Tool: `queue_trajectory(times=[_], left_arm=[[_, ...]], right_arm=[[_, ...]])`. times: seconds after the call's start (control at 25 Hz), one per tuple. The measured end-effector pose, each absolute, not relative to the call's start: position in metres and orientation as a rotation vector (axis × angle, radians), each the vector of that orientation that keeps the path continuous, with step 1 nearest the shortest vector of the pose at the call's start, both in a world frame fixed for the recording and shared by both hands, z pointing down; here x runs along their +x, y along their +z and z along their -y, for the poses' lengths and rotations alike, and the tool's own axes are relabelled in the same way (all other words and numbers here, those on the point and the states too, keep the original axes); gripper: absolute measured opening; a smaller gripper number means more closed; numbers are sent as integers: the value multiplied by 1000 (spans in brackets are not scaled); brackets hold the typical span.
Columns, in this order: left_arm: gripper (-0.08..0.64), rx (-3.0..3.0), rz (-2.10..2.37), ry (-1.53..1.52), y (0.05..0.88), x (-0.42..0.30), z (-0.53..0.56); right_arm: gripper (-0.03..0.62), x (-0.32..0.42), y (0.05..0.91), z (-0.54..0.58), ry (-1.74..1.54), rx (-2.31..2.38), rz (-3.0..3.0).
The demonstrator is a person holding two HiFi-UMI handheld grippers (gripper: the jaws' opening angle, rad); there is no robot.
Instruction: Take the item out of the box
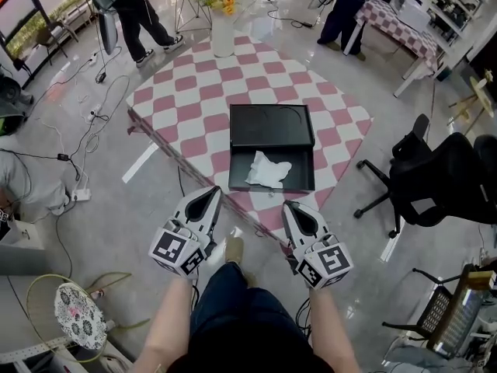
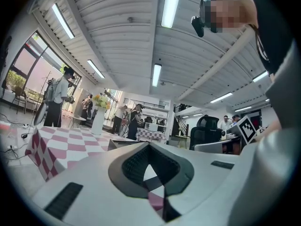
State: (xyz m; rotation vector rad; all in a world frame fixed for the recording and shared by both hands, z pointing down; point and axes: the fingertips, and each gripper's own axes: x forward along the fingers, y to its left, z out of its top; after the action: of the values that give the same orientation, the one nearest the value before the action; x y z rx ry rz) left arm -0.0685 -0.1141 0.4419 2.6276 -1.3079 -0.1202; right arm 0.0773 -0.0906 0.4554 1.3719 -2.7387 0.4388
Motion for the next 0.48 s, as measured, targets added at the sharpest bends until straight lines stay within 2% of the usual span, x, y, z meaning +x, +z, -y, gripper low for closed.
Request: queue_trajectory(times=[0.48], left_arm=[[0,2647,1261,-62,454,-61,160]], right_arm=[[8,79,466,137,499,1369,2662]])
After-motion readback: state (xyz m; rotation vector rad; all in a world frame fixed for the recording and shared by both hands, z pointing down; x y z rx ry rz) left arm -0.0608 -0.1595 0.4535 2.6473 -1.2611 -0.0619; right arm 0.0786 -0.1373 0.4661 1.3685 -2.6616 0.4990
